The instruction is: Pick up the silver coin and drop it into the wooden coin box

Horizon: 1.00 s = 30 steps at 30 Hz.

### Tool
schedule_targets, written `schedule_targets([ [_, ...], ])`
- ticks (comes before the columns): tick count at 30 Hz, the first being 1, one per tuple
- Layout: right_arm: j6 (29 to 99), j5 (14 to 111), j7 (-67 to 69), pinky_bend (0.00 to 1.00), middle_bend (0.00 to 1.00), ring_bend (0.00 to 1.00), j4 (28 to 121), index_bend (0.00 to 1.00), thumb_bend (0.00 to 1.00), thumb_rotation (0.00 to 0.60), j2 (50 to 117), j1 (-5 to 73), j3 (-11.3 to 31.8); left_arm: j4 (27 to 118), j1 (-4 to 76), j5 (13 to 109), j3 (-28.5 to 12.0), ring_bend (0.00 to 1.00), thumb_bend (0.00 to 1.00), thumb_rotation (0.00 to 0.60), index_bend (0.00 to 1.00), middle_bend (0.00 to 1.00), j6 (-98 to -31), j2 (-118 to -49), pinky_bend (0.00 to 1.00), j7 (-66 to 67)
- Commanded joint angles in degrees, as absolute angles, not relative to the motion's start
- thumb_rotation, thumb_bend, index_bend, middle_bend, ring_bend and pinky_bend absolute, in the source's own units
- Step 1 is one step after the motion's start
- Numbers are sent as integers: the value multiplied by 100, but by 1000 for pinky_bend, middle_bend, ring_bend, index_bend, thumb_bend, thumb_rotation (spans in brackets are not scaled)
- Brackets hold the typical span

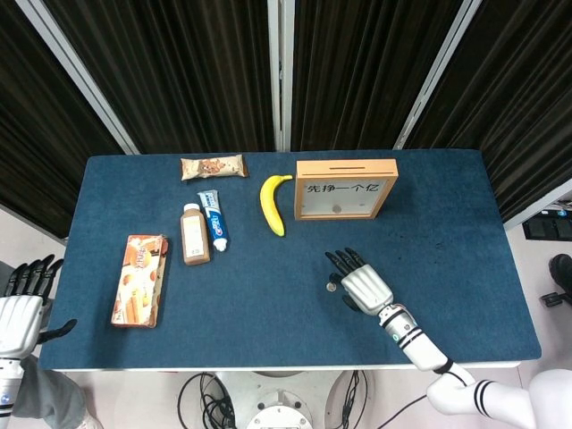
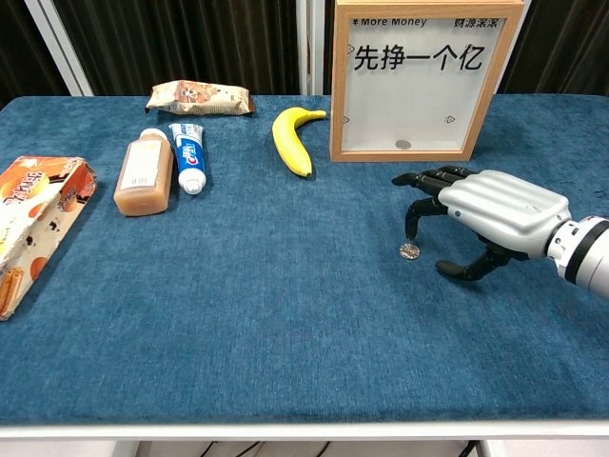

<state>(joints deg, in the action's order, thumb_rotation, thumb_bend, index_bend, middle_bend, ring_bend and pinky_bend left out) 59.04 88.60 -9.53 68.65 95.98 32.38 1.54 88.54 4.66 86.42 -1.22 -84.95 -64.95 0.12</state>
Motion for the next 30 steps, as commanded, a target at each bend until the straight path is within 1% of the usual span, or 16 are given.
schedule_targets([
  [1,5882,8834,-956,0,16,0,6832,382,299,600,9623,3253,156,8834,457,8643,-125,0,125,600,26,0,-8510,-6494,0,-22],
  [6,5849,8780,-973,0,16,0,6770,394,345,600,9681,3267,152,8788,433,8613,-125,0,124,600,26,0,-8518,-6504,0,-46],
  [24,5809,8749,-969,0,16,0,6672,394,339,600,9767,3354,140,8752,367,8601,-120,0,124,600,26,0,-8585,-6540,0,-5],
  [30,5775,8713,-1026,0,16,0,6659,394,353,600,9795,3373,135,8700,365,8569,-127,0,124,600,26,0,-8555,-6550,0,-61],
])
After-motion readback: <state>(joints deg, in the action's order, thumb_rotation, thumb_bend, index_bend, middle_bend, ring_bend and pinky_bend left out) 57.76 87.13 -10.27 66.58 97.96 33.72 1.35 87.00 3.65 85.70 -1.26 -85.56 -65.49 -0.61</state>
